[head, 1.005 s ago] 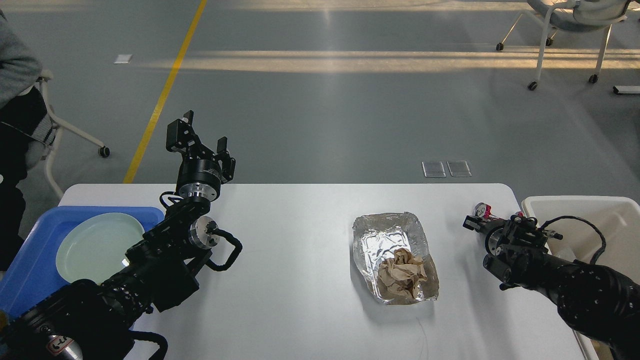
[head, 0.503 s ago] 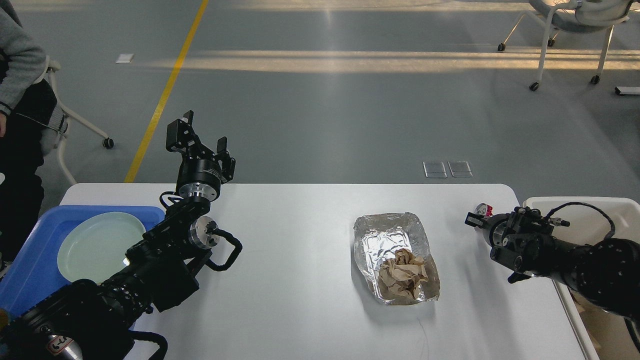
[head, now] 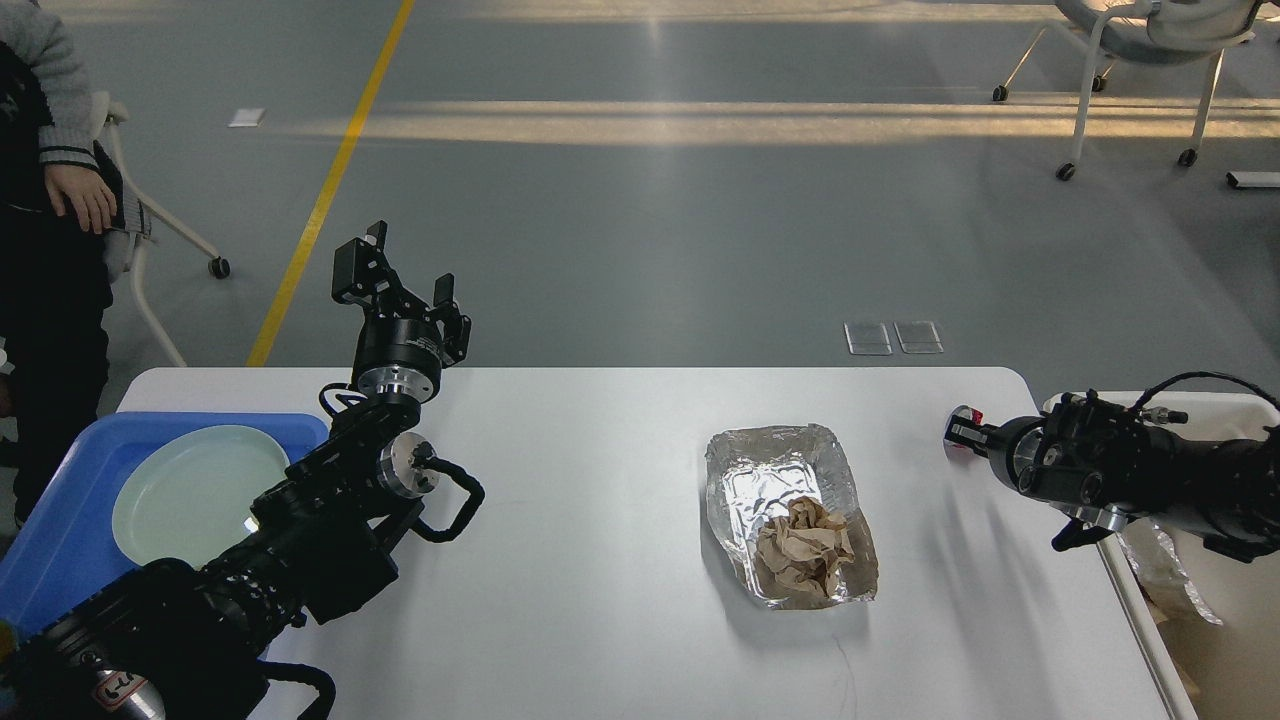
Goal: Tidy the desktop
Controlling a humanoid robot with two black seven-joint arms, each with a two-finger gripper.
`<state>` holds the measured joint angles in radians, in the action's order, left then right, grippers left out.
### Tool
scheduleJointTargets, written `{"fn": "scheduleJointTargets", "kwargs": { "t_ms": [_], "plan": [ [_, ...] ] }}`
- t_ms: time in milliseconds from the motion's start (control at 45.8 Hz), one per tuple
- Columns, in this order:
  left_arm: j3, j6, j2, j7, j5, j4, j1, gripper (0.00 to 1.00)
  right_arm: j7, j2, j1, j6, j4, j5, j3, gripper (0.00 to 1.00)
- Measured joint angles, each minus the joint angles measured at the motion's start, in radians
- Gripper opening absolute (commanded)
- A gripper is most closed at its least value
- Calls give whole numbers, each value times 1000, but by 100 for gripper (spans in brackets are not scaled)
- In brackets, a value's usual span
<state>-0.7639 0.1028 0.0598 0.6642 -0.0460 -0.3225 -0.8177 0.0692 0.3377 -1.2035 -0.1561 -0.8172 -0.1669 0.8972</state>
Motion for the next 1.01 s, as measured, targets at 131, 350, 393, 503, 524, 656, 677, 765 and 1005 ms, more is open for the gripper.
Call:
{"fn": "scheduleJointTargets", "kwargs": {
  "t_ms": [131,350,393,503,524,656,677,765,1005],
  "plan": [
    [0,0,0,0,0,0,0,99,0,58,-81,0,-119,1,-1,100],
    [0,0,0,0,0,1,0,99,0,170,-259,89,-286,3,1,100],
    [0,0,0,0,0,0,0,99,1,180,-287,118,-292,3,1,100],
    [0,0,0,0,0,0,0,99,6,243,-382,253,-309,4,4,100],
    [0,0,0,0,0,0,0,99,7,255,-400,287,-312,4,4,100],
    [0,0,0,0,0,0,0,99,8,344,-588,650,-320,5,0,100],
    [0,0,0,0,0,0,0,99,7,356,-623,713,-321,6,-1,100],
    [0,0,0,0,0,0,0,99,5,401,-761,973,-321,10,-11,100],
    [0,0,0,0,0,0,0,99,4,487,-1083,1115,-320,13,-45,100]
  ]
}}
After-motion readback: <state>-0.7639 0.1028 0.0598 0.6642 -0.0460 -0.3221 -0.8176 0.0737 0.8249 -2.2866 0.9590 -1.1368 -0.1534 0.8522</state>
